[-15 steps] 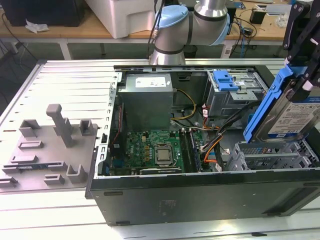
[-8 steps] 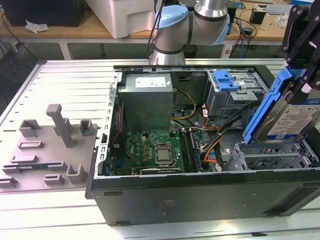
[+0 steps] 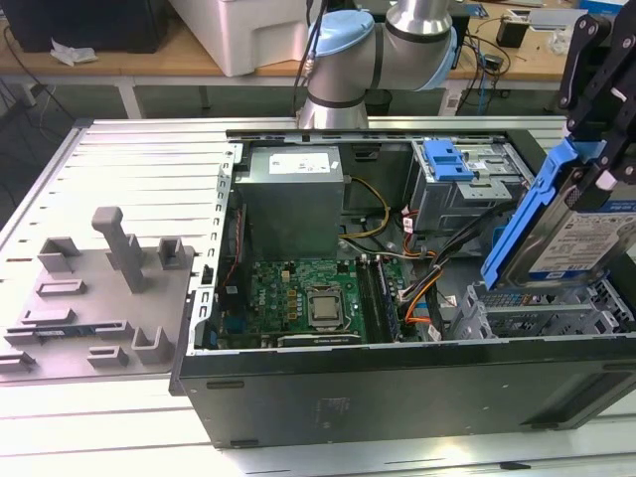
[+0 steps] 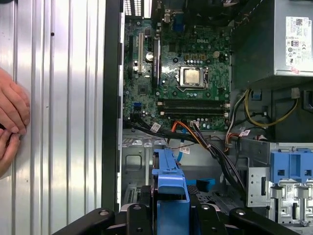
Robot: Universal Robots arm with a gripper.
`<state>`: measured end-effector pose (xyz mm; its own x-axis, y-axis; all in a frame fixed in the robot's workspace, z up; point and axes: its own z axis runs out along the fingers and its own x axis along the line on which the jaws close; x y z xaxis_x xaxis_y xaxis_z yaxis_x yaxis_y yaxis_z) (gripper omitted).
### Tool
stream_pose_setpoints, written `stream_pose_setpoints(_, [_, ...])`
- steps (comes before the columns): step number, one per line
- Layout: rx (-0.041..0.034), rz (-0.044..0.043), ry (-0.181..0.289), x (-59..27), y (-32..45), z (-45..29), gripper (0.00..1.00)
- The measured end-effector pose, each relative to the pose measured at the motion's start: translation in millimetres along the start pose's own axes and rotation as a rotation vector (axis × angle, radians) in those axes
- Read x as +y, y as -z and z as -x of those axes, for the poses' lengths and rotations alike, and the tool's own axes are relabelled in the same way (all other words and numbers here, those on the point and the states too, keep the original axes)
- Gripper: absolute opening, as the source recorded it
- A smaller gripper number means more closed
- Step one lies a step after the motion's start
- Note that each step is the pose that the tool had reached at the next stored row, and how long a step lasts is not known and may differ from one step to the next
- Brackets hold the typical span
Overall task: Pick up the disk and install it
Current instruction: 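Insert the disk into the insertion slot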
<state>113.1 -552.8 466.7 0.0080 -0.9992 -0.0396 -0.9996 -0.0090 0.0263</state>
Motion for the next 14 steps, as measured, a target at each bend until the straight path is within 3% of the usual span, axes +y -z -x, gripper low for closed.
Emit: stream_pose_setpoints(14, [-0.0033,-0.0001,0.0,0.1,-7.3,-2.6,0.37])
